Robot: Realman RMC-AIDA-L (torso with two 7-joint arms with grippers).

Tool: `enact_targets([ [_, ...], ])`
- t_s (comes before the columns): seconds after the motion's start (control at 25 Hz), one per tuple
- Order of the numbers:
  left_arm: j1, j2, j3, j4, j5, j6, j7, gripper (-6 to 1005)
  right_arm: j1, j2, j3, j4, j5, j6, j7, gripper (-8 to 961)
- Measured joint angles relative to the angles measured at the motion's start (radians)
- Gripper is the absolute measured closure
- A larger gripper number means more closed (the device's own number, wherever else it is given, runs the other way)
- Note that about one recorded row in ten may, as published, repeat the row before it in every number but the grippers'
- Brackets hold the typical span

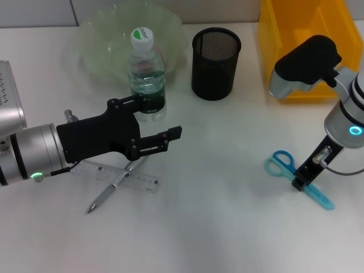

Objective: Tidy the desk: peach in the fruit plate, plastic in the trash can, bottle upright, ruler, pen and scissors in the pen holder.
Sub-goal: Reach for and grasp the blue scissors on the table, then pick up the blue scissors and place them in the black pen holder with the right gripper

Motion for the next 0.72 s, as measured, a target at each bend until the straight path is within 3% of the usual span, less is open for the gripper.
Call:
enact_targets([
  [0.32, 0.002, -0.001, 0.000, -0.001, 0.000, 0.000, 0.000, 275, -0.002, 0.001, 0.000, -0.001, 0.000, 0.001, 0.000, 745],
  [0.72, 0.007, -0.002, 0.000, -0.001, -0.006, 0.001, 0.000, 275, -0.038, 0.001, 0.002, -0.061, 0.007, 0.017, -0.002, 746],
])
